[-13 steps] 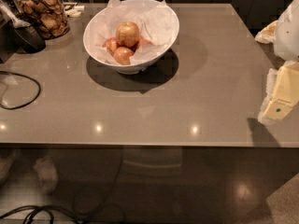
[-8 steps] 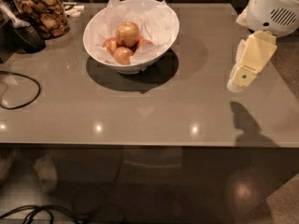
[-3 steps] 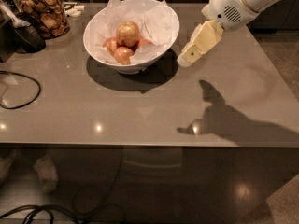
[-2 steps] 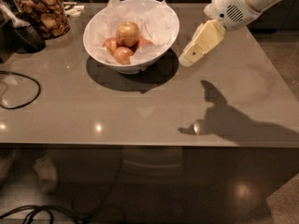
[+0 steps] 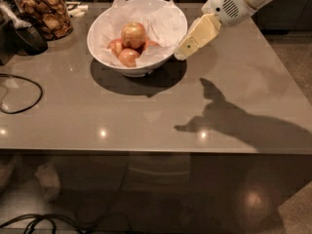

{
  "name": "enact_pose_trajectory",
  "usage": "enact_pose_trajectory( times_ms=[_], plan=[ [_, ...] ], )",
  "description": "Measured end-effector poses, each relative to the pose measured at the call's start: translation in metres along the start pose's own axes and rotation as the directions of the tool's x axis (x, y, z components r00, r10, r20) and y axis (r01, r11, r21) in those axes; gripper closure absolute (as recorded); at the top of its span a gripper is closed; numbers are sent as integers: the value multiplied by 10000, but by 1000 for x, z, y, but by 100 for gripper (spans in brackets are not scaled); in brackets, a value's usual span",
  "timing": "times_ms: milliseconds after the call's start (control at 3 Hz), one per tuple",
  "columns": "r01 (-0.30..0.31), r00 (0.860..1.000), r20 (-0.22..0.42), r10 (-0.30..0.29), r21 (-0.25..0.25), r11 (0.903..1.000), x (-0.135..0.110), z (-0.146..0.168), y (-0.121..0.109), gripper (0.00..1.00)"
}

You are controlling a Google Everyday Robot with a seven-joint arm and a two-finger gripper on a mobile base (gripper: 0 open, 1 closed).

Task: Pick apple from white bowl

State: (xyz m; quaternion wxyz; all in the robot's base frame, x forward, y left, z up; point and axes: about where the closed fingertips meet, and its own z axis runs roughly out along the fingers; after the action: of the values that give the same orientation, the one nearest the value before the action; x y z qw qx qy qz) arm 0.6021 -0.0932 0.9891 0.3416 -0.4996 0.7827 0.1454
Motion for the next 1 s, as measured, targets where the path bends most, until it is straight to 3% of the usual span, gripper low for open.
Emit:
enact_pose_trajectory(
  times_ms=[333, 1000],
  plan=[
    [-24, 9998, 198, 41, -873, 9962, -35, 35, -17, 0],
    [-246, 9994, 247, 260, -535, 9983, -35, 37, -14, 0]
  ],
)
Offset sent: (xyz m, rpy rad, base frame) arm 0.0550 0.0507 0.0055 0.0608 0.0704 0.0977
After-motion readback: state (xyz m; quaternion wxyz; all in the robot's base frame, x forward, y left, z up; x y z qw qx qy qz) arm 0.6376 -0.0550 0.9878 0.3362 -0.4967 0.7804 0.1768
